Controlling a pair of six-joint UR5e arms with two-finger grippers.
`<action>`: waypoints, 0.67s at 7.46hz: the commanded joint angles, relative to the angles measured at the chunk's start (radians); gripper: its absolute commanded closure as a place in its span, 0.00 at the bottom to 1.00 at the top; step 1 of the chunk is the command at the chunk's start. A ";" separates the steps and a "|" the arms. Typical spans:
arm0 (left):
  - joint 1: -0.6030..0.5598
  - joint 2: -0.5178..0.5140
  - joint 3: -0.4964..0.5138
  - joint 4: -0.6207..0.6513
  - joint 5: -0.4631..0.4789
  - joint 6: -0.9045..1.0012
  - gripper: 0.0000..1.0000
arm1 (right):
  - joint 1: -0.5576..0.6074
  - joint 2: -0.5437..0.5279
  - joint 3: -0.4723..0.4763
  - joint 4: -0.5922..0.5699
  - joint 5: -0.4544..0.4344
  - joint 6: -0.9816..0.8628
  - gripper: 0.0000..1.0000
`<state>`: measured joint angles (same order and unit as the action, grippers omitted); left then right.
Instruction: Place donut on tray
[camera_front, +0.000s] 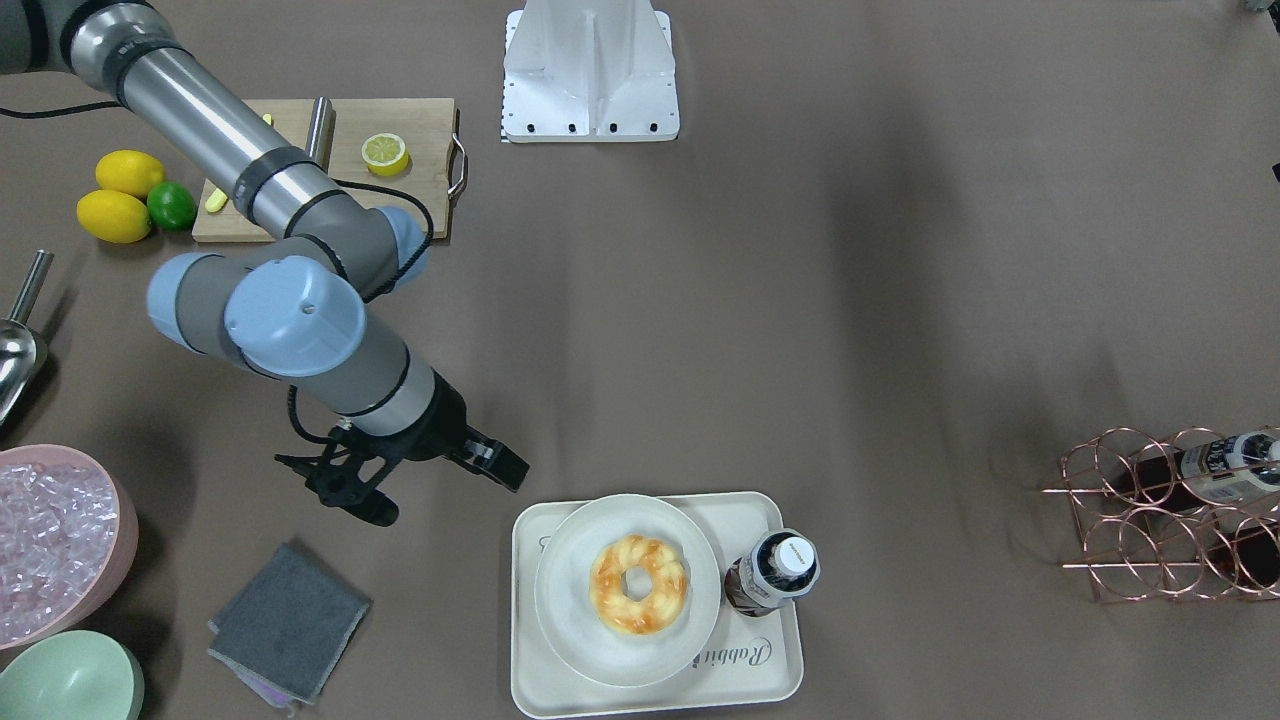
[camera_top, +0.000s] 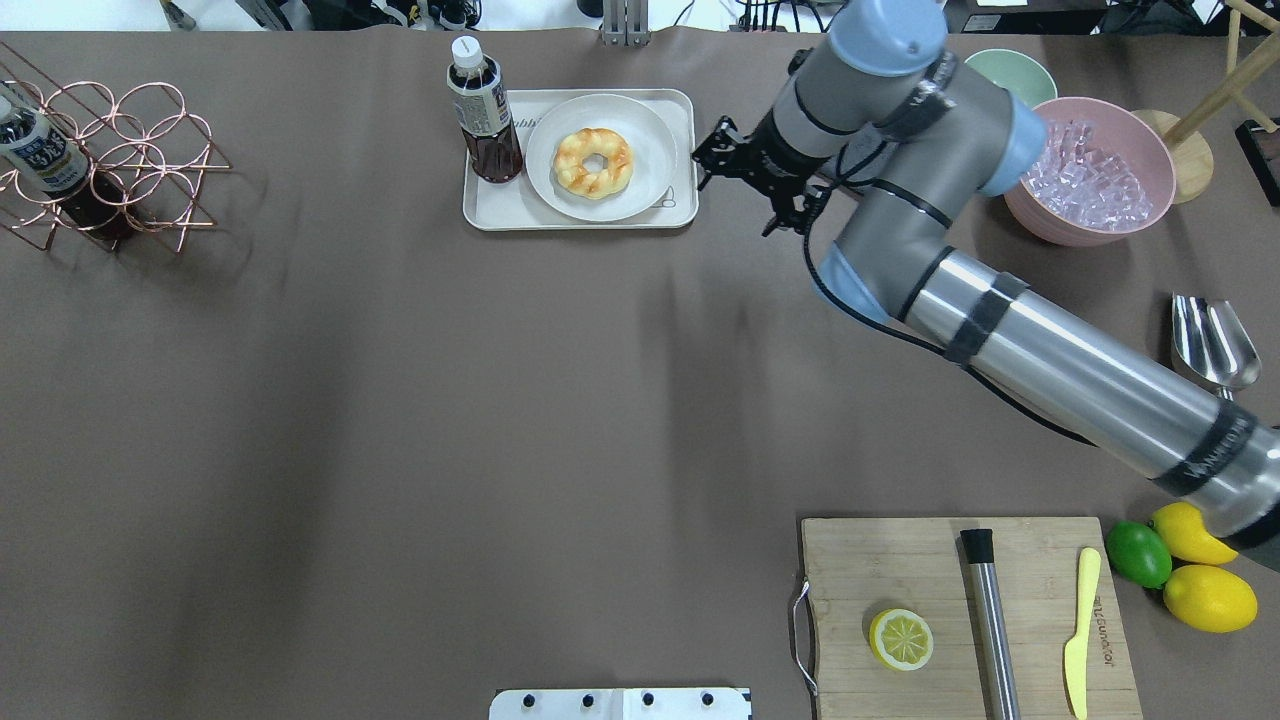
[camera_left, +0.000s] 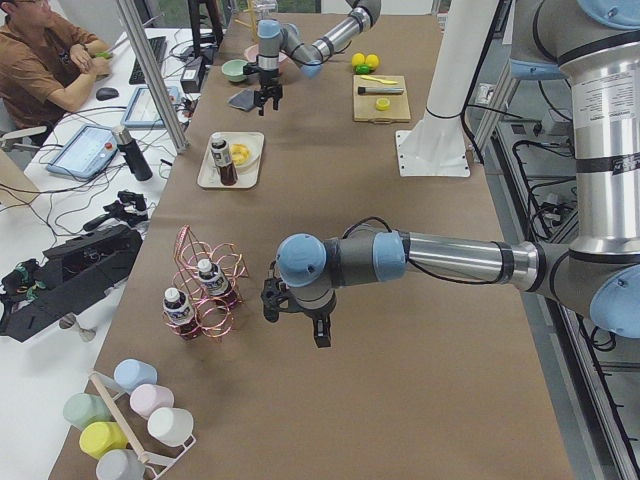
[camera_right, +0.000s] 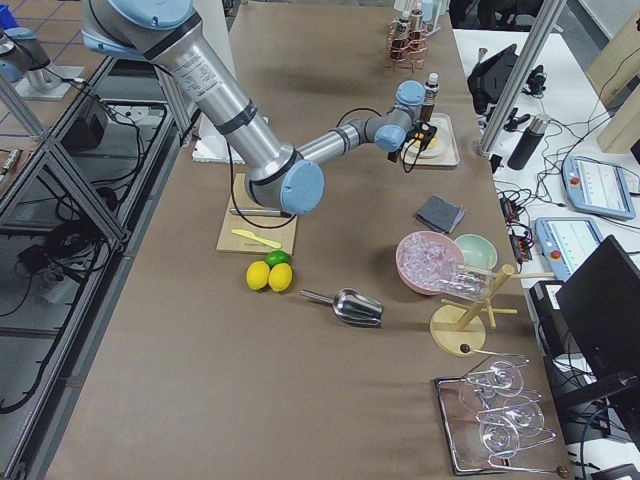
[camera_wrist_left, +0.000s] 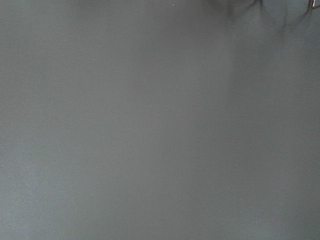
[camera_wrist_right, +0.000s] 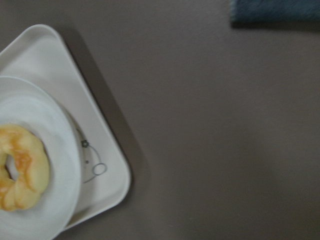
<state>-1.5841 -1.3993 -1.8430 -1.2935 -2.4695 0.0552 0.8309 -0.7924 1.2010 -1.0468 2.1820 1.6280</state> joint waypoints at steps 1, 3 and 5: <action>0.001 0.014 -0.005 0.000 0.000 0.000 0.02 | 0.077 -0.294 0.309 -0.100 0.071 -0.236 0.00; 0.001 0.016 -0.005 0.000 0.000 0.000 0.02 | 0.155 -0.564 0.508 -0.133 0.114 -0.453 0.00; 0.001 0.016 -0.005 0.000 0.000 0.000 0.02 | 0.238 -0.729 0.554 -0.133 0.148 -0.708 0.00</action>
<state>-1.5831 -1.3843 -1.8483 -1.2931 -2.4697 0.0552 0.9967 -1.3704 1.7015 -1.1759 2.2963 1.1371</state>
